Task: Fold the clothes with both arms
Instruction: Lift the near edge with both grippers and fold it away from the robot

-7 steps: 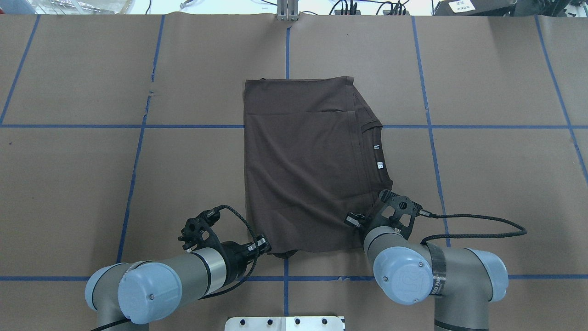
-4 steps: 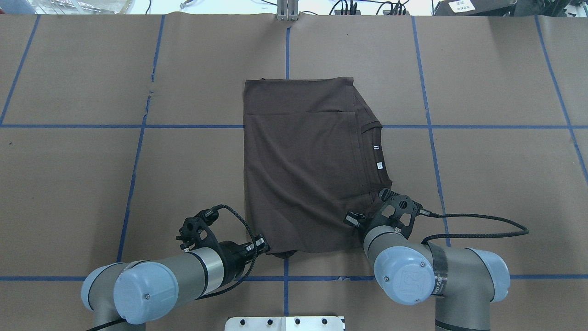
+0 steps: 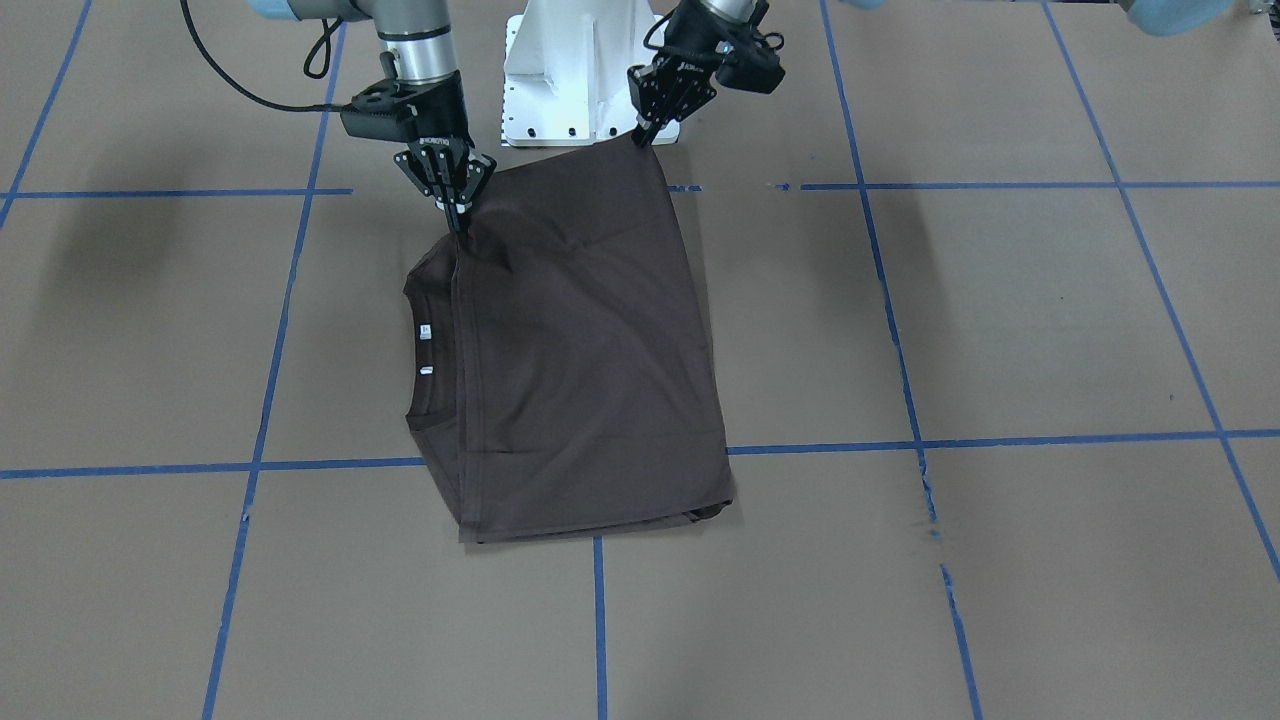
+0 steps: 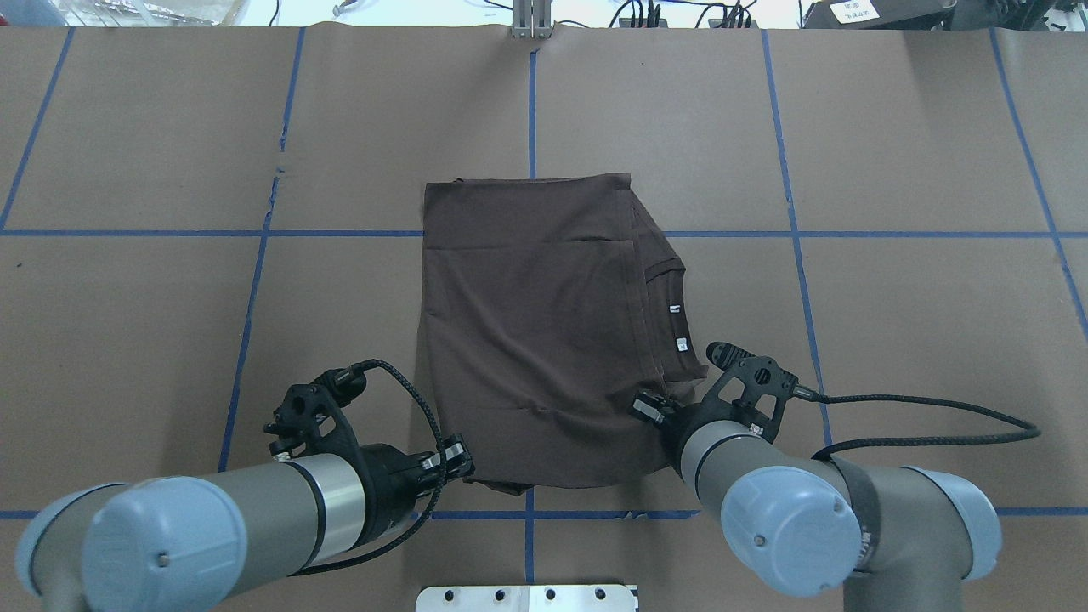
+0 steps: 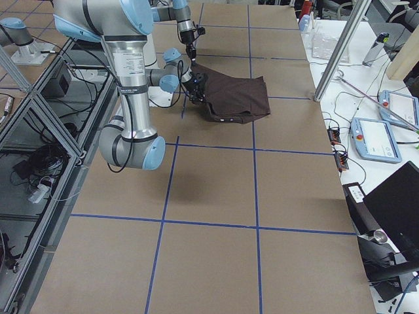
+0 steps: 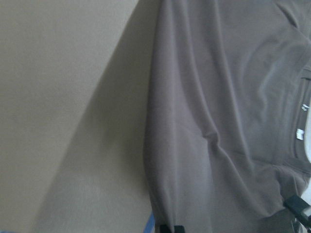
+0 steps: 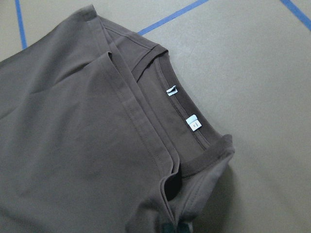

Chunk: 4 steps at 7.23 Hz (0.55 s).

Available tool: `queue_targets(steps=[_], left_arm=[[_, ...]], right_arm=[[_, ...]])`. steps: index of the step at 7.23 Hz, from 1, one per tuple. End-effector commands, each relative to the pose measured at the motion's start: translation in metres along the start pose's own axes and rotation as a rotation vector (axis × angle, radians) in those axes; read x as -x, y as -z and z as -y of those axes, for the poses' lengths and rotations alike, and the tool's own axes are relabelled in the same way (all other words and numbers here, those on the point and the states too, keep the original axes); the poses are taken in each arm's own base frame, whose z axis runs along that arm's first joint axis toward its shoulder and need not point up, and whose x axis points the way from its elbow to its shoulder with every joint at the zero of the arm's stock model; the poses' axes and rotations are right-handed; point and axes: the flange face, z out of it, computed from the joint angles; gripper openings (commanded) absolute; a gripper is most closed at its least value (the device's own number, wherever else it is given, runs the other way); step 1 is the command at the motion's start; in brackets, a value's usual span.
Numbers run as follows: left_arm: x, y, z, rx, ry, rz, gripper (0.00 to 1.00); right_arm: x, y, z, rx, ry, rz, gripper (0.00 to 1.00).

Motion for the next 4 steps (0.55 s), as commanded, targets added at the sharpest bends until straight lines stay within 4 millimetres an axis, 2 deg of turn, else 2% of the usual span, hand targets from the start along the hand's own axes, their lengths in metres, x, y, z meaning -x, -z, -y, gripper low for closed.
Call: queue_targets(steps=[1, 2, 3, 4], left_arm=[[-0.019, 0.087, -0.001, 0.032, 0.011, 0.033, 0.0], [-0.021, 0.104, -0.001, 0.031, 0.009, 0.05, 0.0], [-0.013, 0.08, -0.005, 0.021, -0.012, 0.102, 0.0], [-0.013, 0.05, 0.008, -0.035, -0.015, 0.142, 0.0]], right_arm=[[0.0, 0.097, -0.016, 0.094, 0.014, 0.003, 0.0], [-0.002, 0.117, -0.018, 0.111, 0.013, -0.003, 0.0], [0.0, 0.098, -0.03, 0.1, 0.03, -0.037, 0.0], [0.022, 0.067, -0.034, 0.058, 0.026, -0.06, 0.0]])
